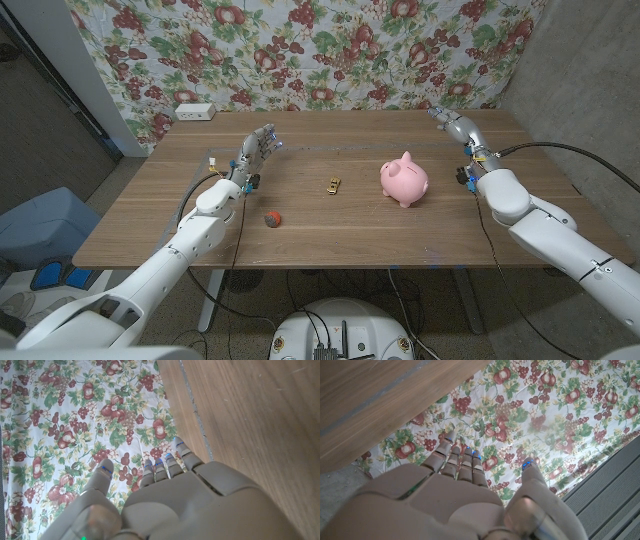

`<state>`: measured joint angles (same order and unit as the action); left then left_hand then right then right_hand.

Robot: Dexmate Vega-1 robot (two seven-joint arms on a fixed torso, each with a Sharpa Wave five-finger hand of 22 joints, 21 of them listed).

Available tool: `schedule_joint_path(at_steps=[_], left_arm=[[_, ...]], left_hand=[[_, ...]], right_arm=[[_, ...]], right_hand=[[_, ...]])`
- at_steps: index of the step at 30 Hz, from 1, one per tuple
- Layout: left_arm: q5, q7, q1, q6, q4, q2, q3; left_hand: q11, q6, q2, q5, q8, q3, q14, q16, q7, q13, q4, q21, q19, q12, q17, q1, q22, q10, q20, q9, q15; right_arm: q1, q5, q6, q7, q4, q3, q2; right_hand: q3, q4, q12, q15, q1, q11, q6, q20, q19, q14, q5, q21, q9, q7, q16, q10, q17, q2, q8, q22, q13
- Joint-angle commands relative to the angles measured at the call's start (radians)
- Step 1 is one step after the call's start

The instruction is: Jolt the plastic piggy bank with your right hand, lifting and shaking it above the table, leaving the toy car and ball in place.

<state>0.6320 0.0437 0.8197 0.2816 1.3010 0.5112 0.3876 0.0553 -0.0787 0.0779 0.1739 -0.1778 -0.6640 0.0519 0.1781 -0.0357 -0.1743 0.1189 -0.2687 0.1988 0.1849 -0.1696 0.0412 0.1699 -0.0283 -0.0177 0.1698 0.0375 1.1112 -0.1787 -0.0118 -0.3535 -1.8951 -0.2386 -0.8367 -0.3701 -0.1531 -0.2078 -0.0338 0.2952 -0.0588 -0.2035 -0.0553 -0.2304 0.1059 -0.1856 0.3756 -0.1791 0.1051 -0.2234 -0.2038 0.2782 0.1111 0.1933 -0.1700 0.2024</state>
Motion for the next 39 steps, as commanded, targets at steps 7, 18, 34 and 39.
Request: schedule_joint_path(at_steps=[7, 18, 34, 39], left_arm=[[0.001, 0.014, -0.009, -0.002, -0.008, 0.002, 0.003], [0.003, 0.032, -0.018, 0.0, -0.019, 0.004, 0.005], [0.012, 0.043, -0.015, 0.011, -0.026, 0.003, -0.001], [0.014, 0.045, -0.01, 0.015, -0.025, 0.004, -0.002]], left_hand=[[0.006, -0.012, 0.031, 0.006, -0.004, -0.01, 0.006, 0.003, 0.0, -0.004, -0.001, 0.008, 0.009, 0.007, -0.004, -0.008, 0.005, -0.006, -0.001, 0.003, 0.036], [0.006, -0.012, 0.031, 0.006, -0.004, -0.011, 0.007, 0.003, 0.0, -0.004, 0.0, 0.012, 0.01, 0.007, -0.004, -0.008, 0.005, -0.006, -0.001, 0.003, 0.037], [0.007, -0.013, 0.031, 0.006, -0.004, -0.012, 0.008, 0.003, 0.001, -0.004, 0.0, 0.017, 0.014, 0.007, -0.004, -0.008, 0.006, -0.007, -0.001, 0.003, 0.036], [0.006, -0.014, 0.031, 0.006, -0.004, -0.013, 0.009, 0.003, 0.0, -0.004, 0.0, 0.018, 0.015, 0.007, -0.004, -0.009, 0.006, -0.008, -0.001, 0.003, 0.035]], right_arm=[[0.072, 0.068, -0.127, -0.026, -0.128, 0.039, -0.053], [0.114, 0.114, -0.237, -0.039, -0.217, 0.056, -0.083], [0.141, 0.169, -0.414, -0.02, -0.339, 0.062, -0.127], [0.141, 0.176, -0.451, -0.011, -0.362, 0.056, -0.136]], right_hand=[[-0.002, -0.007, -0.003, -0.001, 0.015, 0.003, -0.01, 0.002, -0.016, 0.009, -0.005, -0.005, -0.002, 0.001, -0.011, -0.013, 0.002, 0.005, 0.004, -0.005, 0.003], [-0.004, -0.007, -0.003, 0.001, 0.02, 0.005, -0.016, 0.005, -0.018, 0.009, -0.006, -0.011, -0.002, -0.001, -0.011, -0.016, 0.0, 0.005, 0.005, -0.005, 0.003], [-0.005, -0.008, -0.001, 0.002, 0.024, 0.006, -0.019, 0.003, -0.012, 0.003, -0.006, -0.022, -0.003, -0.004, -0.009, -0.018, -0.003, 0.003, 0.004, -0.005, 0.003], [-0.003, -0.007, 0.001, -0.001, 0.023, 0.008, -0.017, -0.001, -0.008, -0.004, -0.005, -0.028, -0.003, -0.003, -0.005, -0.013, -0.005, -0.002, 0.002, -0.005, 0.003]])
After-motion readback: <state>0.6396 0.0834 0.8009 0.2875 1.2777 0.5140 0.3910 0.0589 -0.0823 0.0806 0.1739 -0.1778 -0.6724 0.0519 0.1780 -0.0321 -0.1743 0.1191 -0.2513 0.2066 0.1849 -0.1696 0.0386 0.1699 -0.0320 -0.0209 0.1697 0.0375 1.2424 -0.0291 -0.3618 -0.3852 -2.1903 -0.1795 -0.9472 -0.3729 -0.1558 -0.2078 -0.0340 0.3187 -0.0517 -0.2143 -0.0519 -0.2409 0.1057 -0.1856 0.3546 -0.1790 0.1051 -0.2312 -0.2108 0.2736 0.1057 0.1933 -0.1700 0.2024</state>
